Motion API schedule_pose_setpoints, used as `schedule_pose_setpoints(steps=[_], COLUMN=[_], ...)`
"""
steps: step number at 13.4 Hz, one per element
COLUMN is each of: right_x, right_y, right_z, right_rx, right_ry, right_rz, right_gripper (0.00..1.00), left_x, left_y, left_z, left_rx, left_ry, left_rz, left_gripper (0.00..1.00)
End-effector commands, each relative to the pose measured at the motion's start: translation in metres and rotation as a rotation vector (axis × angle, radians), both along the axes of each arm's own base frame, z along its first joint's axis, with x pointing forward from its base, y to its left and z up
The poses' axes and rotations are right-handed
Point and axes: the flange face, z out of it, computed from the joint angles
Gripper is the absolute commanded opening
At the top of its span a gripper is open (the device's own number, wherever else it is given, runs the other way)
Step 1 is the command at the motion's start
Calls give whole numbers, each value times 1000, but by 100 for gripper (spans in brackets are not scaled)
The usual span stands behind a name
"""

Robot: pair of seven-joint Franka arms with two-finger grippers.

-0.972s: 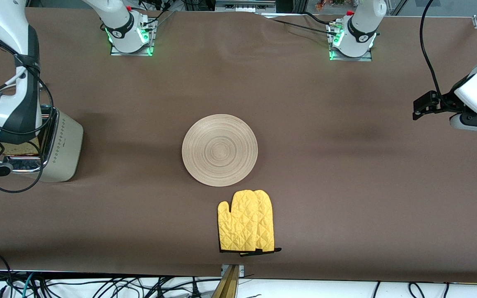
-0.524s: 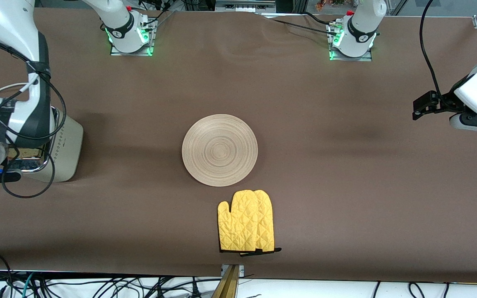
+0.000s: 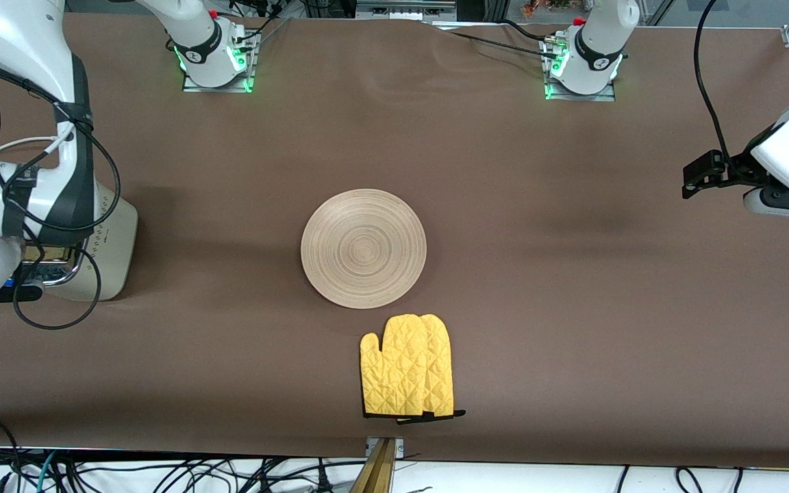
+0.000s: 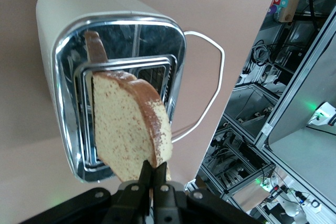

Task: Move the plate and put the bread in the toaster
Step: 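Lower the bread slice into the toaster slot with the right gripper, then open the right gripper to release the bread in the slot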

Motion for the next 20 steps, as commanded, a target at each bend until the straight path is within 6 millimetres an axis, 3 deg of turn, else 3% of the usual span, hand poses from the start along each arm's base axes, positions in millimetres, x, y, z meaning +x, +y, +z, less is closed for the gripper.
schedule_pose_setpoints(steps=[1,3,4,5,6,10,15,20], right_x=[7,8,8,8,7,-6,-11,-14], right_y=[2,4,5,4,-2,1,2,5], right_z=[-28,-36,-36,-33,-24,25,43,48], right_rx=[43,36,46,69,94,138,171,182], right_ry=[-26,-34,-41,-42,-45,-30,-20,-12], right_rz=[-22,-38,-48,-49,-46,0,41,41], right_gripper=[0,0,21,75,100,100,100,100], left_x=[3,3,3,3,3,3,3,3], left_y=[-2,-3,-5,-5,-5,-5,-7,-8], left_z=[5,6,6,6,6,6,6,6], left_rx=[-22,-23,-22,-22,-22,-22,-22,-22], left_ry=[-1,-2,-2,-2,-1,-2,-2,-2], left_rz=[0,-1,-4,-4,-4,-6,-9,-11], left_gripper=[100,100,100,100,100,100,100,100])
